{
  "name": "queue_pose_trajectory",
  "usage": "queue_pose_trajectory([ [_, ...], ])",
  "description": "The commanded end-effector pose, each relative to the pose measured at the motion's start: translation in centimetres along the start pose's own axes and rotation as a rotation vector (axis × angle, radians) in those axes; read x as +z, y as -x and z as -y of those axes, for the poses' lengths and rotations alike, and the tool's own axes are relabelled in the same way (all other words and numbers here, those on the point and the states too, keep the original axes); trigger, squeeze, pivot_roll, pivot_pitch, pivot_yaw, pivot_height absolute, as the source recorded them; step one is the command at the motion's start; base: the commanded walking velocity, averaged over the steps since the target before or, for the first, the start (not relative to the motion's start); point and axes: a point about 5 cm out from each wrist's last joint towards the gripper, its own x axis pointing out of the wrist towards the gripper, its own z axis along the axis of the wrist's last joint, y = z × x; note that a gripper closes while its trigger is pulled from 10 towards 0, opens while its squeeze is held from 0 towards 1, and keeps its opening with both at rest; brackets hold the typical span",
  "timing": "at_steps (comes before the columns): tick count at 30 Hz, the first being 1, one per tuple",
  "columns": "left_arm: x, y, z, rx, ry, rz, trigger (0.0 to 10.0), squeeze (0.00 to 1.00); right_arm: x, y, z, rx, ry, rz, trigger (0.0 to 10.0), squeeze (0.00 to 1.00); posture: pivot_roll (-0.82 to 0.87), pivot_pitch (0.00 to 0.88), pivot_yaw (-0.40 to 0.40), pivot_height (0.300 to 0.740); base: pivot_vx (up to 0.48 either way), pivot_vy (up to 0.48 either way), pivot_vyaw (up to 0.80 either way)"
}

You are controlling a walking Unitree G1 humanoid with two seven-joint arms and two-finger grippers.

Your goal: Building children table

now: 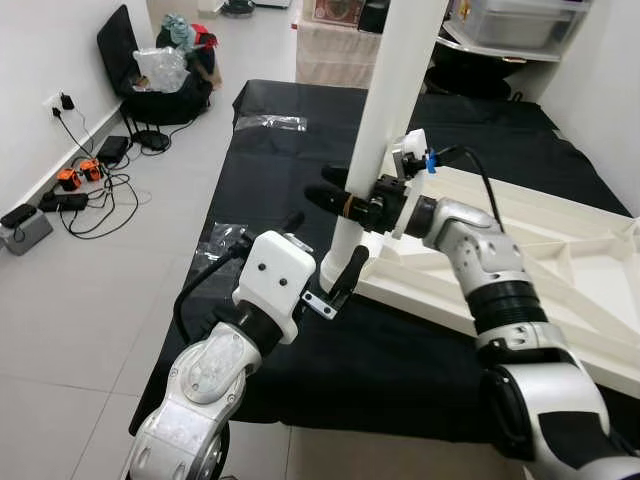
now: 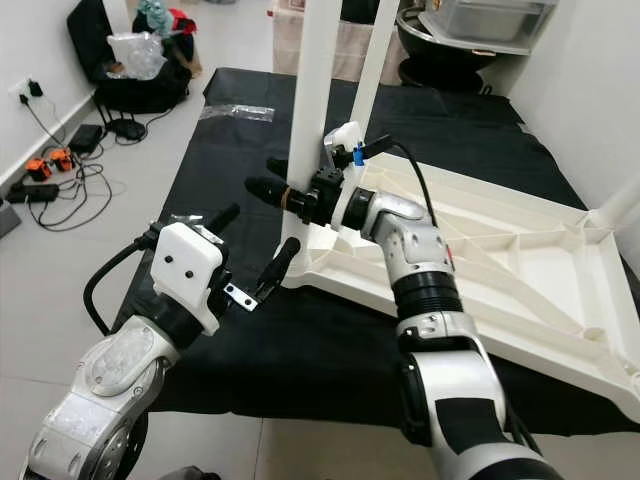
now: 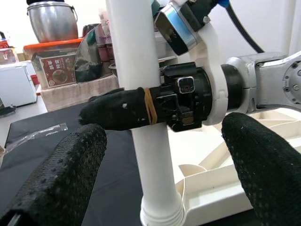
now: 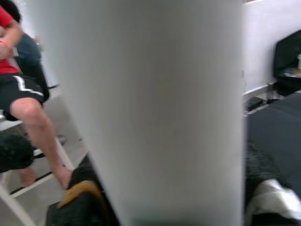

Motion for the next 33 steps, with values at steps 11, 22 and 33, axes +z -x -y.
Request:
queue_pose_trajectory([
  [11,-0.1,0.1,0.1,-0.007,-0.001,-0.009,10.0,0.0,-0.6,0.4,1.6,-0.436,0.112,-0.049,0.0,0.0,0.12,0.071,-0.099,0.74,0.0,0.0,0.0],
  [22,0.0,-0.3,0.2,-0.015,0.001,0.0,10.0,0.0,-2.0,3.7,1.1,-1.431,0.1,-0.03,0.0,0.0,0.12,0.071,-0.097,0.74,0.0,0.0,0.0],
  [33,-0.2,-0.1,0.0,-0.007,-0.004,-0.012,10.0,0.0,-1.0,-0.2,-1.4,-1.336,-0.002,0.153,10.0,0.0,0.12,0.075,-0.099,0.74,0.0,0.0,0.0],
])
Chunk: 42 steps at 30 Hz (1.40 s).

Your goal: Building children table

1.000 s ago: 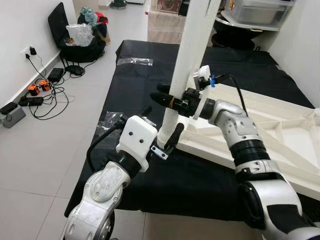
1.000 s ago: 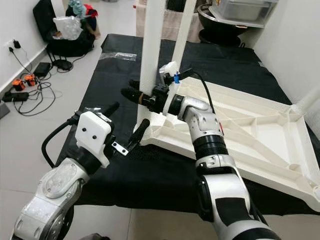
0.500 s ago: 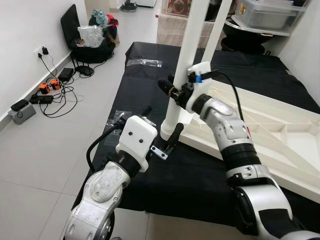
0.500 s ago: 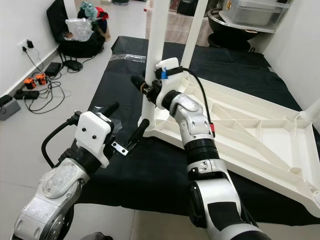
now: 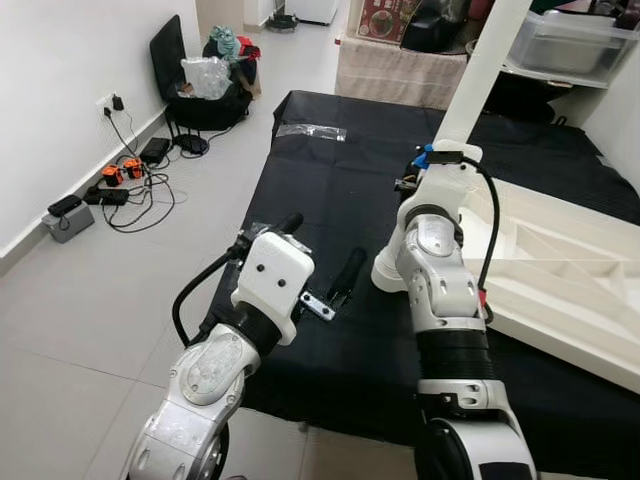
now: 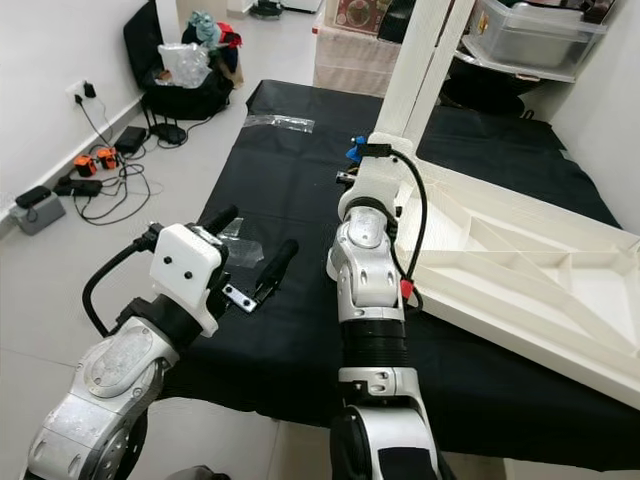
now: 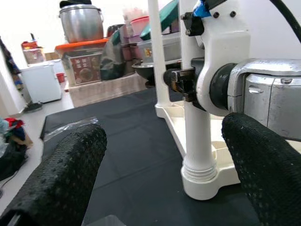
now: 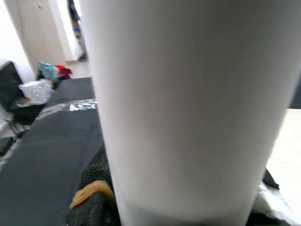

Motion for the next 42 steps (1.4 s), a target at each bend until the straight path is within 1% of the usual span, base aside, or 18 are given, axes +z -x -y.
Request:
queue_pose_trajectory([
  [1,-0.2,0.0,0.1,-0.006,-0.001,-0.013,10.0,0.0,-0.1,0.7,-1.9,0.1,-0.1,0.017,10.0,1.0,0.12,0.069,-0.098,0.74,0.0,0.0,0.0],
  [4,-0.3,0.0,0.2,-0.005,-0.001,-0.013,10.0,0.0,1.3,0.6,-1.9,0.139,-0.063,0.087,10.0,1.0,0.11,0.064,-0.099,0.74,0.0,0.0,0.0],
  [5,-0.3,0.0,0.2,-0.006,-0.001,-0.013,10.0,0.0,1.9,0.1,-1.6,0.185,-0.042,0.114,10.0,0.0,0.11,0.064,-0.099,0.74,0.0,0.0,0.0],
  [8,-0.3,0.0,0.2,-0.007,-0.002,-0.013,10.0,0.0,2.6,-0.3,-1.3,0.223,-0.024,0.131,10.0,0.0,0.11,0.064,-0.099,0.74,0.0,0.0,0.0],
  [9,-0.3,0.1,0.1,-0.002,-0.001,-0.014,10.0,0.0,2.9,-0.5,-1.8,0.4,-0.014,0.143,10.0,0.0,0.1,0.055,-0.087,0.74,0.0,0.0,0.0],
  [11,-0.3,0.2,0.0,0.004,0.0,-0.014,10.0,0.0,3.1,-0.3,-2.4,0.608,-0.002,0.152,10.0,0.0,0.1,0.055,-0.087,0.74,0.0,0.0,0.0],
  [12,-0.4,0.2,0.1,0.001,0.0,-0.014,10.0,0.0,2.5,-0.3,-2.1,0.798,0.008,0.09,10.0,0.0,0.09,0.05,-0.084,0.74,0.0,0.0,0.0],
  [13,-0.4,0.2,0.1,0.001,0.0,-0.014,10.0,0.0,2.5,-0.3,-2.1,0.798,0.008,0.09,10.0,0.0,0.09,0.05,-0.084,0.74,0.0,0.0,0.0],
  [15,-0.5,0.1,0.2,-0.007,-0.001,-0.011,10.0,0.0,2.0,-0.2,-1.2,1.023,-0.012,0.012,10.0,0.0,0.09,0.05,-0.084,0.74,0.0,0.0,0.0],
  [16,-0.5,0.0,0.3,-0.009,0.002,-0.008,10.0,0.0,1.9,-0.3,-0.8,1.103,-0.059,-0.019,10.0,0.0,0.09,0.041,-0.088,0.74,0.0,0.0,0.0],
  [18,-0.3,-0.3,0.4,-0.011,0.004,-0.001,10.0,0.0,2.1,-1.3,-0.4,1.137,-0.14,-0.042,10.0,0.0,0.1,0.044,-0.09,0.74,0.0,0.0,0.0],
  [24,-0.2,-0.2,0.3,-0.011,0.0,0.0,10.0,0.0,1.8,-2.0,-0.7,1.166,-0.116,-0.058,10.0,0.0,0.11,0.052,-0.092,0.74,0.0,0.0,0.0],
  [26,-0.2,-0.2,0.1,-0.007,-0.006,-0.006,10.0,0.0,1.2,-1.6,-1.5,1.284,-0.104,-0.088,10.0,0.0,0.12,0.057,-0.096,0.74,0.0,0.0,0.0],
  [29,-0.2,-0.1,0.0,-0.004,-0.007,-0.007,10.0,0.0,0.9,-1.1,-1.9,1.35,-0.111,-0.099,10.0,0.0,0.12,0.061,-0.094,0.74,0.0,0.0,0.0],
  [31,-0.2,-0.1,0.1,-0.003,-0.008,-0.008,10.0,0.0,0.4,-0.3,-2.6,1.479,-0.108,-0.115,10.0,0.0,0.12,0.063,-0.092,0.74,0.0,0.0,0.0],
  [33,-0.2,-0.1,0.1,-0.004,-0.008,-0.008,10.0,0.0,0.1,-0.1,-2.9,1.513,-0.1,-0.128,10.0,0.0,0.13,0.064,-0.093,0.74,0.0,0.0,0.0],
  [35,-0.2,-0.1,0.0,-0.005,-0.009,-0.009,10.0,0.0,-0.4,-0.2,-3.3,1.515,-0.08,-0.143,0.0,0.0,0.13,0.066,-0.09,0.74,0.0,0.0,0.0],
  [42,-0.2,-0.4,-0.1,-0.001,-0.007,-0.004,10.0,0.0,-0.7,-1.0,-3.1,1.393,0.005,-0.107,0.0,0.0,0.11,0.078,-0.074,0.74,0.0,0.0,0.0],
])
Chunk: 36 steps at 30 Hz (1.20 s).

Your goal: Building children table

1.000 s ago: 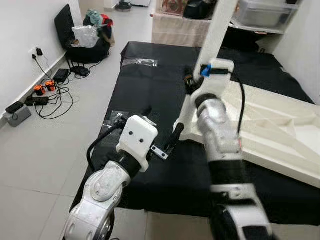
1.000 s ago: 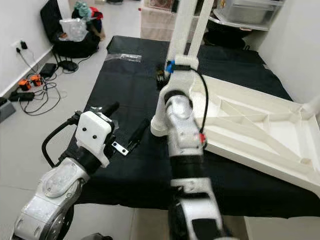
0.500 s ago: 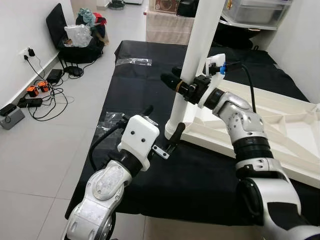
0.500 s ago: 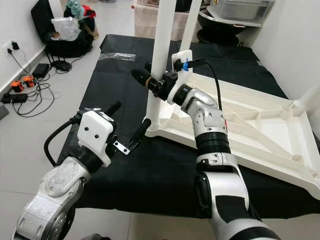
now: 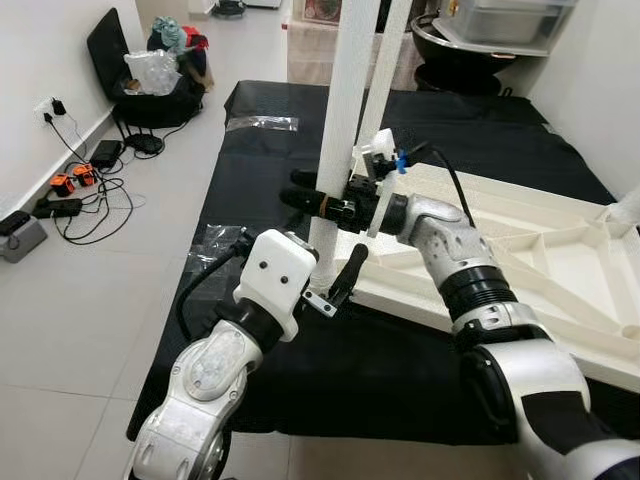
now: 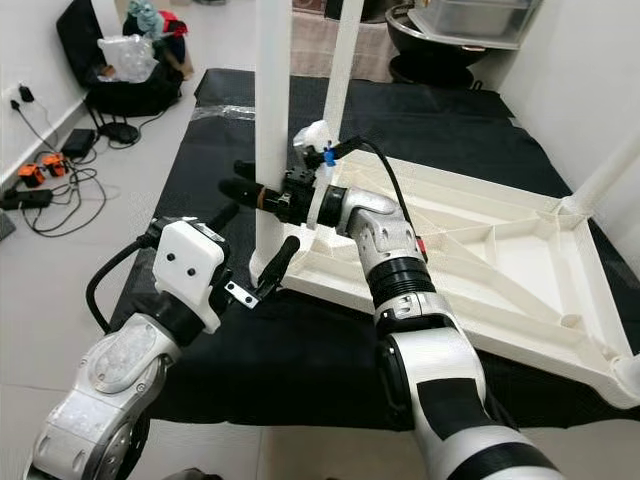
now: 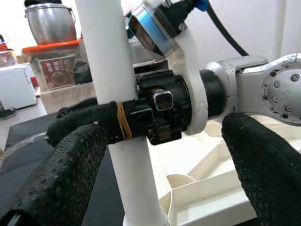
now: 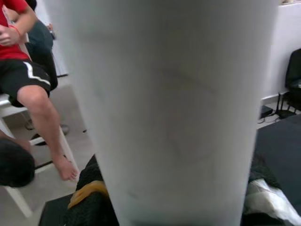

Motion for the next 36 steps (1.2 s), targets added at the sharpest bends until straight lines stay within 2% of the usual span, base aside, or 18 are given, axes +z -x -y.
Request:
queue_pose_trajectory([
  [1,-0.2,-0.1,0.0,-0.005,0.001,-0.01,10.0,0.0,-0.4,0.0,0.1,-0.021,-0.008,-0.011,0.0,0.0,0.11,0.078,-0.074,0.74,0.0,0.0,0.0],
  [3,-0.2,-0.1,0.0,-0.006,0.001,-0.01,10.0,0.0,-0.4,0.1,0.2,-0.055,0.016,-0.016,0.0,0.0,0.11,0.078,-0.074,0.74,0.0,0.0,0.0],
  [5,-0.2,-0.2,0.1,-0.007,0.003,-0.009,10.0,0.0,-0.8,0.7,2.0,-0.407,0.054,-0.065,0.0,0.0,0.11,0.075,-0.073,0.74,0.0,0.0,0.0],
  [6,-0.2,-0.2,0.1,-0.007,0.003,-0.009,10.0,0.0,-0.8,0.7,2.0,-0.407,0.054,-0.065,0.0,0.0,0.11,0.075,-0.073,0.74,0.0,0.0,0.0],
  [8,-0.3,-0.3,0.1,-0.007,0.003,-0.008,10.0,0.0,-1.2,1.7,3.3,-0.728,0.097,-0.087,0.0,0.0,0.09,0.075,-0.069,0.74,0.0,0.0,0.0],
  [9,-0.3,-0.3,0.1,-0.007,0.003,-0.008,10.0,0.0,-1.2,1.7,3.3,-0.728,0.097,-0.087,0.0,0.0,0.09,0.075,-0.069,0.74,0.0,0.0,0.0],
  [11,-0.4,-0.3,0.2,-0.01,0.006,-0.008,10.0,0.0,-2.0,3.4,3.8,-1.033,0.06,-0.078,0.0,0.0,0.08,0.072,-0.065,0.74,0.0,0.0,0.0],
  [13,-0.6,-0.2,0.5,-0.034,0.005,-0.016,10.0,0.0,-1.8,4.3,2.9,-1.243,0.039,0.004,0.0,0.0,0.08,0.072,-0.066,0.74,0.0,0.0,0.0],
  [18,-0.8,-0.1,0.7,-0.063,0.001,-0.021,10.0,0.0,-1.1,4.5,0.7,-1.448,0.071,0.071,0.0,0.0,0.08,0.068,-0.066,0.74,0.0,0.0,0.0],
  [21,-0.8,-0.1,0.7,-0.065,-0.001,-0.02,10.0,0.0,-1.9,4.0,0.1,-1.516,-0.029,0.031,0.0,0.0,0.08,0.068,-0.068,0.74,0.0,0.0,0.0],
  [22,-0.8,0.1,0.6,-0.063,-0.001,-0.025,10.0,0.0,-1.9,3.5,-0.1,-1.523,-0.036,0.027,6.0,0.0,0.08,0.072,-0.067,0.74,0.0,0.0,0.0],
  [23,-0.9,0.2,0.6,-0.062,-0.002,-0.03,10.0,0.0,-1.7,3.1,-0.4,-1.538,-0.042,0.026,10.0,0.0,0.08,0.072,-0.067,0.74,0.0,0.0,0.0],
  [27,-1.1,0.4,0.6,-0.054,-0.002,-0.036,10.0,0.0,-0.6,2.5,-0.6,-1.499,-0.033,0.093,10.0,0.0,0.08,0.07,-0.07,0.74,0.0,0.0,0.0],
  [28,-1.1,0.3,0.6,-0.051,0.0,-0.033,10.0,0.0,-0.2,2.5,-0.5,-1.489,-0.022,0.111,10.0,1.0,0.07,0.071,-0.075,0.74,0.0,0.0,0.0],
  [32,-1.0,0.1,0.7,-0.052,0.0,-0.026,10.0,0.0,0.7,2.8,-0.4,-1.475,-0.021,0.137,10.0,1.0,0.07,0.075,-0.075,0.74,0.0,0.0,0.0],
  [33,-1.0,0.1,0.7,-0.049,0.002,-0.026,10.0,0.0,1.3,3.0,-0.1,-1.434,0.0,0.158,10.0,0.0,0.07,0.078,-0.073,0.74,0.0,0.0,0.0],
  [35,-1.0,0.0,0.6,-0.046,0.004,-0.025,10.0,0.0,1.8,3.2,0.2,-1.39,0.02,0.176,10.0,0.0,0.07,0.082,-0.073,0.74,0.0,0.0,0.0],
  [36,-1.0,0.1,0.5,-0.042,0.005,-0.028,10.0,0.0,2.6,3.2,0.7,-1.254,0.029,0.197,10.0,0.0,0.07,0.084,-0.072,0.74,0.0,0.0,0.0],
])
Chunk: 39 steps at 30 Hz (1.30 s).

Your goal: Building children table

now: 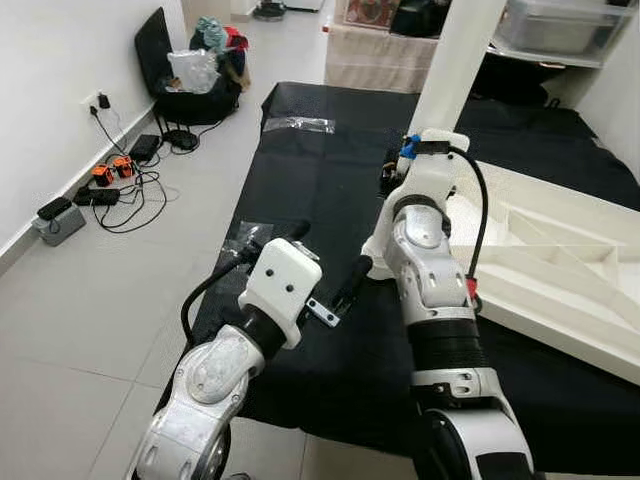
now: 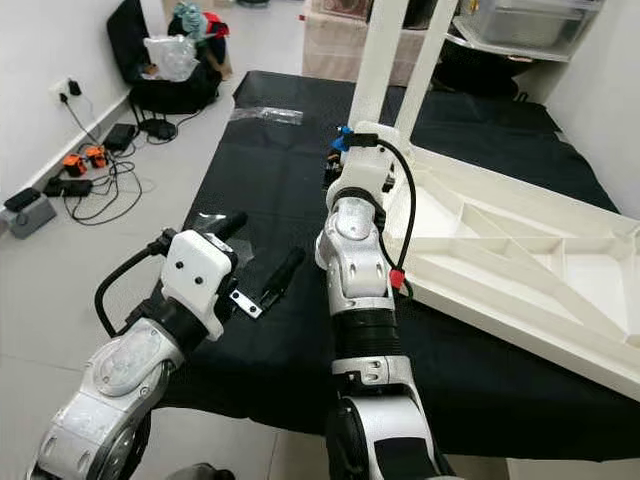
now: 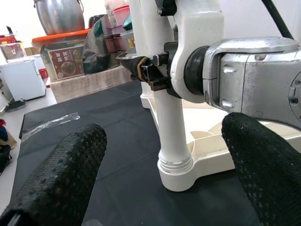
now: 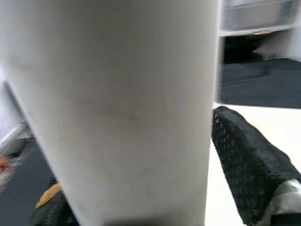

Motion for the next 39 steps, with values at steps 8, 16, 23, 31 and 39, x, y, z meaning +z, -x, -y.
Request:
queue_pose_trajectory([
  [8,-0.7,0.1,0.2,0.004,0.02,-0.022,10.0,0.0,2.2,-2.9,1.4,0.485,-0.11,-0.072,10.0,0.0,0.06,0.086,-0.065,0.74,0.0,0.0,0.0],
  [16,-0.5,-0.2,0.3,-0.004,0.019,-0.011,10.0,0.0,2.3,-2.0,0.3,0.954,-0.179,-0.092,10.0,0.0,0.07,0.086,-0.072,0.74,0.0,0.0,0.0],
  [23,-0.5,0.1,0.2,0.006,0.013,-0.019,10.0,0.0,0.2,-0.7,-1.1,1.321,-0.136,-0.154,10.0,0.0,0.09,0.087,-0.081,0.74,0.0,0.0,0.0],
  [31,-0.5,0.6,0.4,0.007,0.005,-0.027,10.0,0.0,-1.1,-0.7,-2.7,1.365,-0.031,-0.216,0.0,0.0,0.11,0.091,-0.094,0.74,0.0,0.0,0.0],
  [39,-0.4,0.1,0.3,0.01,0.007,-0.019,10.0,0.0,0.2,-2.6,-2.0,1.047,-0.032,-0.076,0.0,0.0,0.1,0.104,-0.09,0.74,0.0,0.0,0.0],
])
